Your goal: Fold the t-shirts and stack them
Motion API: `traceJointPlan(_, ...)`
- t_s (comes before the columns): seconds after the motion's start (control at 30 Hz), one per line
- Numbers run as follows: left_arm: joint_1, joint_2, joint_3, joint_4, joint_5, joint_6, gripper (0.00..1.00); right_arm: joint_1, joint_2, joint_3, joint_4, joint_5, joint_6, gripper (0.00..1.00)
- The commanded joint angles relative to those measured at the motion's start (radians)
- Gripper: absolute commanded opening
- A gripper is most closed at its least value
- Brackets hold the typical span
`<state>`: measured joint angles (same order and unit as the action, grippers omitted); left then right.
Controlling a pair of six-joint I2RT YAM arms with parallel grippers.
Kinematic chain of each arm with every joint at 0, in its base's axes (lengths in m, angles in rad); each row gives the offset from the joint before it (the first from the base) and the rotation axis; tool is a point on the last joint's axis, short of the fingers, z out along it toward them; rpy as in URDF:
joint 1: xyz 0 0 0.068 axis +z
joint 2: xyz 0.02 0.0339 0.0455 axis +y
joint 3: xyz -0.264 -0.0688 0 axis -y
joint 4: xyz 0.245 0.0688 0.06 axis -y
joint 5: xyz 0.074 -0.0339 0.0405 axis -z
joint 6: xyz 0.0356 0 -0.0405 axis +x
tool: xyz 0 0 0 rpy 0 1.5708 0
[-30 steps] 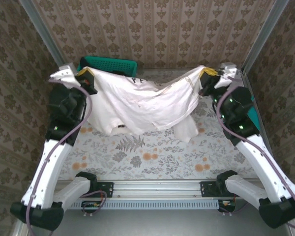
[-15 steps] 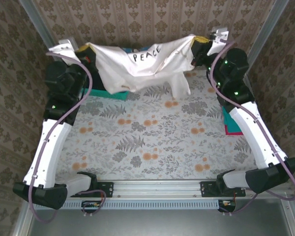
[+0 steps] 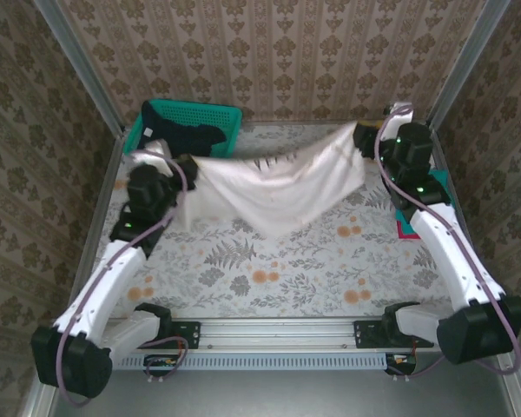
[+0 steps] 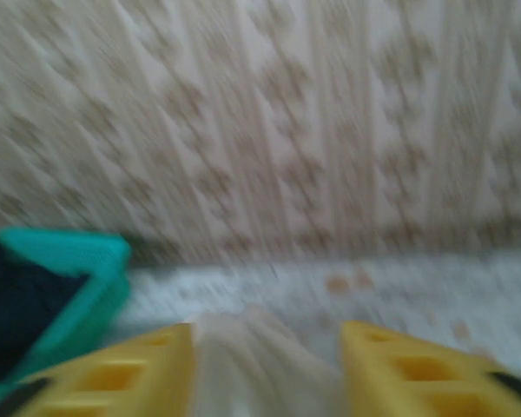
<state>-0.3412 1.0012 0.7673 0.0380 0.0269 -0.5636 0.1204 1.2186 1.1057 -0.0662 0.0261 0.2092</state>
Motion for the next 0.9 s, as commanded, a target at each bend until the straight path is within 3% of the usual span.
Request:
traceJointPlan(0.0, -0.082, -0.054, -0.114, 0.009, -0.018, -0.061, 0.90, -0.008, 0.022, -0.078, -0.081, 0.019, 0.020, 0.91)
traceJointPlan(0.03, -0.098, -0.075, -0.138, -0.013, -0.057, -0.054, 0.98, -0.006, 0.024, -0.104, -0.073, -0.010, 0.023, 0.93)
traceJointPlan(0.07, -0.103, -0.089, -0.151, -0.037, -0.082, -0.050, 1.00, -0.005, 0.024, -0.125, -0.062, -0.036, 0.034, 0.94)
traceJointPlan(0.23, -0.068, -0.101, -0.160, -0.171, -0.204, -0.041, 1.00, 0.101, 0.055, -0.210, -0.013, -0.123, 0.049, 0.93)
traceJointPlan(0.53, 0.133, 0.081, -0.143, -0.271, -0.176, -0.168, 1.00, 0.590, 0.224, -0.252, 0.053, -0.098, -0.006, 0.93)
traceJointPlan(0.63, 0.182, 0.112, -0.158, -0.264, -0.168, -0.209, 1.00, 0.696, 0.307, -0.237, 0.047, -0.069, -0.043, 0.89)
traceJointPlan(0.77, 0.241, 0.164, -0.171, -0.229, -0.127, -0.268, 0.99, 0.738, 0.413, -0.204, 0.026, -0.062, -0.022, 0.82)
traceJointPlan(0.87, 0.275, 0.217, -0.153, -0.229, -0.098, -0.330, 0.92, 0.741, 0.457, -0.198, 0.045, -0.077, -0.008, 0.79)
